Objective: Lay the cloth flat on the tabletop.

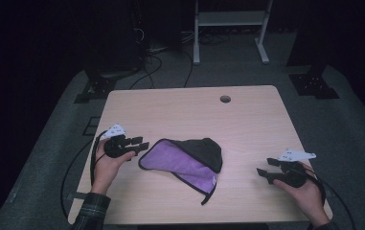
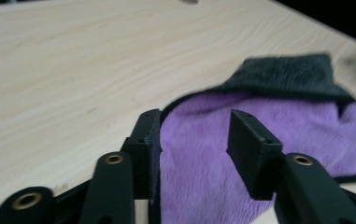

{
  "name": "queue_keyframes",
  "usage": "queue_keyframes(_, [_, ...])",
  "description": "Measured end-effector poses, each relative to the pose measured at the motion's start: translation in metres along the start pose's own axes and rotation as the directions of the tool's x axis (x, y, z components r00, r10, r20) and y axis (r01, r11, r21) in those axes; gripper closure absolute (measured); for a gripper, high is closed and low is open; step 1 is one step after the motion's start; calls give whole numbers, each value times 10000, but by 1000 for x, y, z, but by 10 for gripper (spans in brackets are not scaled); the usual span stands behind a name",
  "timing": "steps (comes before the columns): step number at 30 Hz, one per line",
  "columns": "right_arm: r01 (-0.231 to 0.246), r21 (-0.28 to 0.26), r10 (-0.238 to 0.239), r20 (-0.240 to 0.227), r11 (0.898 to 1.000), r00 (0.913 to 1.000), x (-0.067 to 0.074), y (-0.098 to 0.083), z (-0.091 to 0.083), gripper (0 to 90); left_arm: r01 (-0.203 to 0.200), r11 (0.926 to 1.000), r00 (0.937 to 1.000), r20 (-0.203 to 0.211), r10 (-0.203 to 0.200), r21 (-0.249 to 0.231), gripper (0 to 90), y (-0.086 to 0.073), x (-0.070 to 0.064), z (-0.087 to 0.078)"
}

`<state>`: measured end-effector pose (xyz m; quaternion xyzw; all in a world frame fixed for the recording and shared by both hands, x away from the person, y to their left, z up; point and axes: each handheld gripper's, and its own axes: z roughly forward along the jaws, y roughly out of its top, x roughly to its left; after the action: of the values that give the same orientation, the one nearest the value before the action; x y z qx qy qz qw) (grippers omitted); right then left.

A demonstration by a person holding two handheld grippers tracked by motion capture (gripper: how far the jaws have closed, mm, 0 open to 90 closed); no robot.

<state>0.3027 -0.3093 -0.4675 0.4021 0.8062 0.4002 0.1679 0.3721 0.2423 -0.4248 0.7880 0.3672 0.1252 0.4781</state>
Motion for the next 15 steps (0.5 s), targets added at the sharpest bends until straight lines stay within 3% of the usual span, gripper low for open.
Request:
queue_keyframes(6, [263,-273,-289,-969,9993,9949,12,14,6,444,-109,9999,9998,-150,110,101,538,-19,-5,0])
queue_keyframes(8, [470,-328,-508,-1250,9984,9909,20,20,10,465,-50,9992,9998,-168,57,396,530,-24,-7,0])
queue_keyframes(9, [610,-343,-652,-1410,9975,9879,24,24,12,471,-82,9979,9997,-215,96,635,535,-26,-8,0])
queue_keyframes(15, [1344,-542,-1435,-2359,9894,9611,54,46,32,508,-254,9955,9988,-402,292,914,482,-40,-13,-2])
